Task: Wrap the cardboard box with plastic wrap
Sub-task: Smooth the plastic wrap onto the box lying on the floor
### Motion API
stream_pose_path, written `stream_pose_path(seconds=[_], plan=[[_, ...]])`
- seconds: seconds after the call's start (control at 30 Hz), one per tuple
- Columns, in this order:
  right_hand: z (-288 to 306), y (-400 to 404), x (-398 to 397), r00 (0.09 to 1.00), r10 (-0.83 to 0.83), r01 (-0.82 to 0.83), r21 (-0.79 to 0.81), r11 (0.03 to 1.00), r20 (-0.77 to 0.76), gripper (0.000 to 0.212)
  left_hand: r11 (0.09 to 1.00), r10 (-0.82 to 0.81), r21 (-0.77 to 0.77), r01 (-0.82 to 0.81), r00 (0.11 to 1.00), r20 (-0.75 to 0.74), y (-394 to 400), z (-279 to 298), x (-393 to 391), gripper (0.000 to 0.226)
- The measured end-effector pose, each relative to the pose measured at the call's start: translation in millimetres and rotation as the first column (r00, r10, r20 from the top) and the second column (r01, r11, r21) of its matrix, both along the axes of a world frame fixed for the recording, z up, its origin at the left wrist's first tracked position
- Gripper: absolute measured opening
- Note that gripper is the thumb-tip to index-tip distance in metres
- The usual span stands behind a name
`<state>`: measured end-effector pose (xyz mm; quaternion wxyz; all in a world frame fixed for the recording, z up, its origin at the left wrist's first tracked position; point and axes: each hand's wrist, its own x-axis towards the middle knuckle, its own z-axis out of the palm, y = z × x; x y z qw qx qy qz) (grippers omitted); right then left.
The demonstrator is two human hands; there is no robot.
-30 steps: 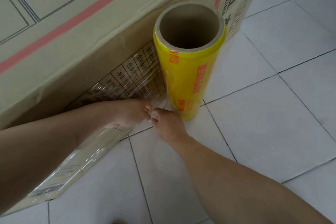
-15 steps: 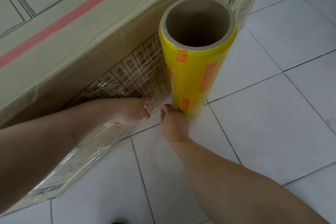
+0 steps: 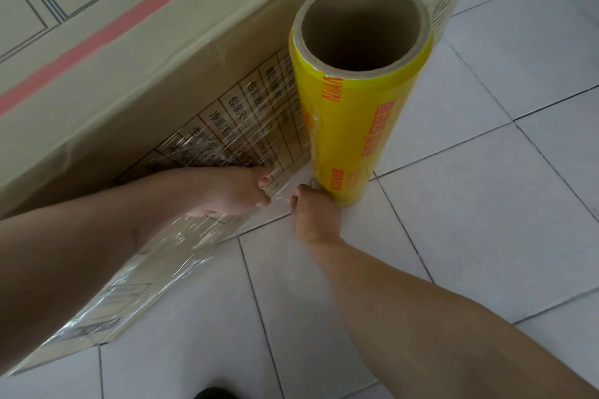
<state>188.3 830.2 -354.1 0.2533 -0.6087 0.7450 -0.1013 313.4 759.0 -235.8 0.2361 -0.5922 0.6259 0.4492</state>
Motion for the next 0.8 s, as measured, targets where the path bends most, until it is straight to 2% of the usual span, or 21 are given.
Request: stream_pose_path(seconds=[0.1,0.2,0.27,0.37,0.47,0.67,0.8], plan=[[-2.5,1.6,-2.3,0.997,-0.057,0.057,0.013,0.998,0.049,0.027,1.000,0.021,0.008,-0.021,0.999,-0.026,-0.6,1.6,-1.3,0.061],[-1.7,1.5,-4.5,0.988,-0.032,0.034,-0.010,0.999,0.150,0.027,0.999,0.054,0.001,-0.054,0.998,-0.044,-2.2,1.1,-8.0,0.038],[0.1,-1.2,-6.7,0.988,0.009,-0.006,-0.021,1.000,0.152,0.025,0.992,0.116,0.055,-0.111,0.989,-0.091,0.8,-3.2,-13.7,0.024],[1.6,-5.0,-7.9,0.994,0.065,-0.065,-0.003,0.998,0.092,0.024,0.976,0.205,0.101,-0.193,0.972,-0.114,6.5,-13.8,-15.9,0.025],[3.7,-7.8,-7.0,0.995,0.055,-0.056,0.008,0.998,0.086,0.030,0.957,0.285,0.092,-0.277,0.954,-0.089,9.0,-15.9,-17.7,0.036],[0.8,-11.8,-3.5,0.990,0.067,-0.062,-0.047,0.997,0.123,0.031,0.900,0.437,0.081,-0.429,0.882,-0.177,13.0,-27.9,-19.1,0.031],[0.8,-10.3,-2.6,0.994,0.065,-0.058,-0.079,0.995,0.092,0.031,0.906,0.422,0.033,-0.423,0.889,-0.177,17.8,-39.4,-12.9,0.040]])
